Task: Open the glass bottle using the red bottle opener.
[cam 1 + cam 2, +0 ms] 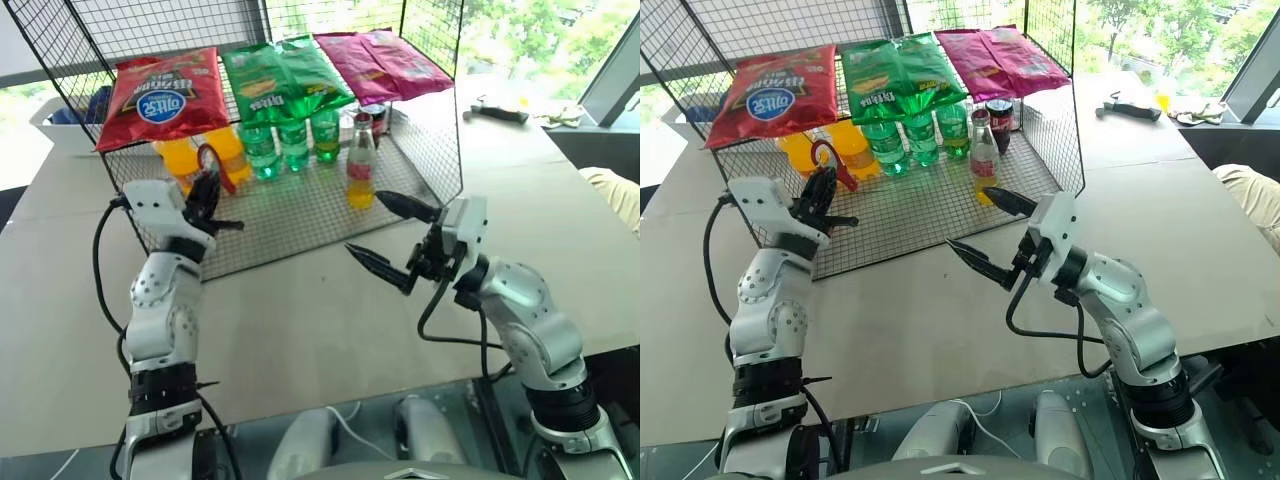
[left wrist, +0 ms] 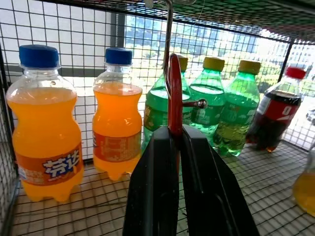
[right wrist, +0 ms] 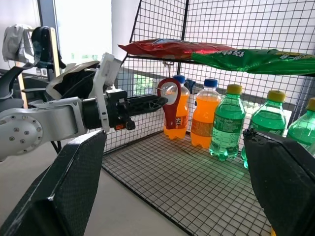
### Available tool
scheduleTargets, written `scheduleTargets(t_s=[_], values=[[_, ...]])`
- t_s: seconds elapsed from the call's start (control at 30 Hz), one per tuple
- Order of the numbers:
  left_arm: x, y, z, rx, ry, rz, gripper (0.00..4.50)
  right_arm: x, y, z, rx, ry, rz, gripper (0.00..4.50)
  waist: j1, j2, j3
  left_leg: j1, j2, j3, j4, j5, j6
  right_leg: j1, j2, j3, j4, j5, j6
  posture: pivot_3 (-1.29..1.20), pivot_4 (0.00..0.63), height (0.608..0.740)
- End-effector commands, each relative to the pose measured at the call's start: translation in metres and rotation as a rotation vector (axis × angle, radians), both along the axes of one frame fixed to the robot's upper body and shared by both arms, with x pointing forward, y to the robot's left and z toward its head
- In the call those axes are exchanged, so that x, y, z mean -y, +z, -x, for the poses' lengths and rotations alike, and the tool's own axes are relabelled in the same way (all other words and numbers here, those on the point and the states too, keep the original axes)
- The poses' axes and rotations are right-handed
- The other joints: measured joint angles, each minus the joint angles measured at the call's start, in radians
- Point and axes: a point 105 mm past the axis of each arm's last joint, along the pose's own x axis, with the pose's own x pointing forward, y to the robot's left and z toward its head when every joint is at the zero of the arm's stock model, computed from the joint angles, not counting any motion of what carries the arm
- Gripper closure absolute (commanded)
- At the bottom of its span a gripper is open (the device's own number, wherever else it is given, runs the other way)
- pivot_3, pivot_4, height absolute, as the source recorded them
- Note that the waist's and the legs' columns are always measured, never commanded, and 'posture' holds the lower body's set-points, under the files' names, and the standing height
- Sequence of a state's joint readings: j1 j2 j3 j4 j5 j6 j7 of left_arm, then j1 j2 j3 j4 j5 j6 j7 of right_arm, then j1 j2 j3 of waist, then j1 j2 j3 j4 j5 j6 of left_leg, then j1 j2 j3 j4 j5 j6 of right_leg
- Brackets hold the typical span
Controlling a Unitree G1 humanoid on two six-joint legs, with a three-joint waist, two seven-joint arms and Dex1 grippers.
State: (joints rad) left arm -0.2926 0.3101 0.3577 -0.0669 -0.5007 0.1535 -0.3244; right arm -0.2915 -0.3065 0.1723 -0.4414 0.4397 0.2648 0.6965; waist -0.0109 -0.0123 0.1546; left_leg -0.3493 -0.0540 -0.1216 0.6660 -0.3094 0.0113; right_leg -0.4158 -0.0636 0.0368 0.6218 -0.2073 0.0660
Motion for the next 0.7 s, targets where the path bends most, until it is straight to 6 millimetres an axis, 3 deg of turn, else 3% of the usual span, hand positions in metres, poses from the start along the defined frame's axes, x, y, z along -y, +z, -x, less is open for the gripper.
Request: scheduleTargets(t_s=[0.03, 0.33, 0.7], values=[[-0.002, 0.019, 0.016, 0.089, -0.056, 0.1, 4.39, -0.001, 0.006, 0.004, 0.036, 0.011, -0.02, 0.0, 0.0, 0.0, 0.0, 0.0, 0.0, 0.0, 0.0, 0.0, 0.0, 0.0, 0.0, 0.0, 0.0, 0.0, 0.0, 0.0, 0.15, 0.74], [-0.013, 0.02, 0.034, 0.127, -0.097, 0.293, 4.39, 0.0, 0.003, 0.004, 0.026, 0.012, -0.026, 0.0, -0.001, 0.0, 0.0, 0.0, 0.0, 0.0, 0.0, 0.0, 0.0, 0.0, 0.0, 0.0, 0.0, 0.0, 0.0, 0.0, 0.15, 0.74], [0.005, 0.015, 0.045, 0.107, -0.247, 0.385, 4.39, 0.0, 0.0, -0.001, 0.008, -0.023, -0.022, 0.0, -0.001, 0.0, 0.0, 0.0, 0.0, 0.0, 0.001, 0.0, 0.0, 0.0, 0.001, 0.0, 0.001, 0.0, 0.0, 0.0, 0.15, 0.74]])
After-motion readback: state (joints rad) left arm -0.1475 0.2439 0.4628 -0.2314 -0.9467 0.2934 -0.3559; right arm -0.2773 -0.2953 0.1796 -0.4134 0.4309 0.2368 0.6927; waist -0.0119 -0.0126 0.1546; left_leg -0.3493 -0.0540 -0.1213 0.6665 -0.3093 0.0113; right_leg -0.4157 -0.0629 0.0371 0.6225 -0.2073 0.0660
